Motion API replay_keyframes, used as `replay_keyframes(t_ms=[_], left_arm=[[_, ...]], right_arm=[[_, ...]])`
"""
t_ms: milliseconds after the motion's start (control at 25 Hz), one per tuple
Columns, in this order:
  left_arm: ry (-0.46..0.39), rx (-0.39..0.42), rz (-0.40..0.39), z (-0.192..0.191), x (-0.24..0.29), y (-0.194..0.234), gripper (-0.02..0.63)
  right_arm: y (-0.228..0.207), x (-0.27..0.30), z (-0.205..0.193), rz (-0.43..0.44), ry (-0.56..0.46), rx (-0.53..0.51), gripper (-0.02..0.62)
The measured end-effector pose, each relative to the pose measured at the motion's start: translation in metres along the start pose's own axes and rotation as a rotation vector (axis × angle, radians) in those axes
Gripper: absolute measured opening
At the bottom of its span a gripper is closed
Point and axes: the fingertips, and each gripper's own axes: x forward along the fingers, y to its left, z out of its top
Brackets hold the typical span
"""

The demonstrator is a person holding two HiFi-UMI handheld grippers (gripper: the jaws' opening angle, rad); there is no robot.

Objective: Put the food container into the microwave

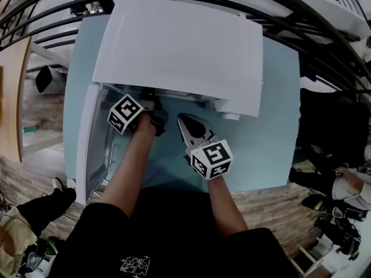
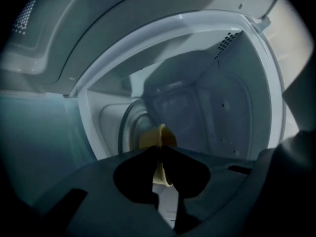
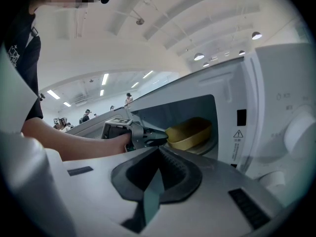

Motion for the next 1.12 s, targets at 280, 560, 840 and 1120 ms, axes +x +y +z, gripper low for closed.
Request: replay_keyframes(t_ms=[280,560,840,1120], left_arm=[[-0.002,0.012,-0.015,-0.001,0.001,-0.001,0.034],[0.007,0.027,-0.033,-0.003,0.000,-0.006,0.081],[0.003,0.056,-0.020,-0.007,-0.012,-0.008,0.097],[-0.004,0.093,-0.018,-0.003,-0.030,-0.031,0.091]], right_arm=[[0.001,-0.004,-0.003,-0.002,0.001,0.000,0.006],[-0.001,-0.011,0.000,0.001,0.000,-0.001,0.006],[-0.001,-0.021,0.004,0.018,-0.013,-0.003,0.006],[0.007,-0.032,0.030,0.058,-0.030,-0.005,0.006]])
